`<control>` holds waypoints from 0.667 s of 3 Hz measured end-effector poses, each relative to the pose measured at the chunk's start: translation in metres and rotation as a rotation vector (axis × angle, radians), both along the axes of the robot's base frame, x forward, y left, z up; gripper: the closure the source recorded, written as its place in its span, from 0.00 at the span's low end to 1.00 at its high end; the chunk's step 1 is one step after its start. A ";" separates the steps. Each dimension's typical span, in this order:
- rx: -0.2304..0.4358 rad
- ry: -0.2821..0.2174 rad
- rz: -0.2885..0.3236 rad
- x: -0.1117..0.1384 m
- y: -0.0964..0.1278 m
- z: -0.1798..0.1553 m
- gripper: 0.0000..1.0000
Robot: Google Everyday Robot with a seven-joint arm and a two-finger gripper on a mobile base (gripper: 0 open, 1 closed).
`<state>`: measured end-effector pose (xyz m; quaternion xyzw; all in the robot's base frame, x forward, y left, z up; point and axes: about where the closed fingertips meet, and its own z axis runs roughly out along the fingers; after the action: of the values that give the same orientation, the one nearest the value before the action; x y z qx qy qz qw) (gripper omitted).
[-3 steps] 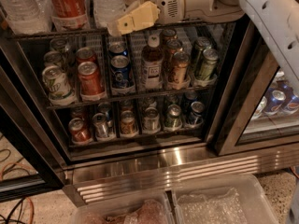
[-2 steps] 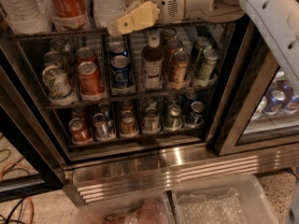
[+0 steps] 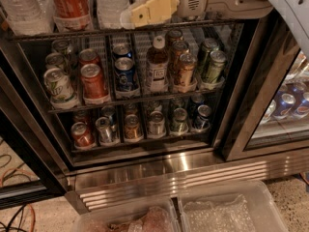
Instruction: Pick water bottle from top shelf of fridge
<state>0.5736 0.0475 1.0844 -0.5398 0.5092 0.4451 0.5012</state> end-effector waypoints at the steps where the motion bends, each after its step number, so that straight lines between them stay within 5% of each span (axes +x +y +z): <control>1: 0.005 0.011 0.012 0.000 0.002 -0.006 0.00; 2: 0.022 0.027 0.028 0.003 0.002 -0.016 0.00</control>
Offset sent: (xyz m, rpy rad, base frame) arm 0.0092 -0.0028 -0.0288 0.0447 0.0495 0.0369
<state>0.5769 0.0499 1.0684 -0.5350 0.5034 0.4650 0.4940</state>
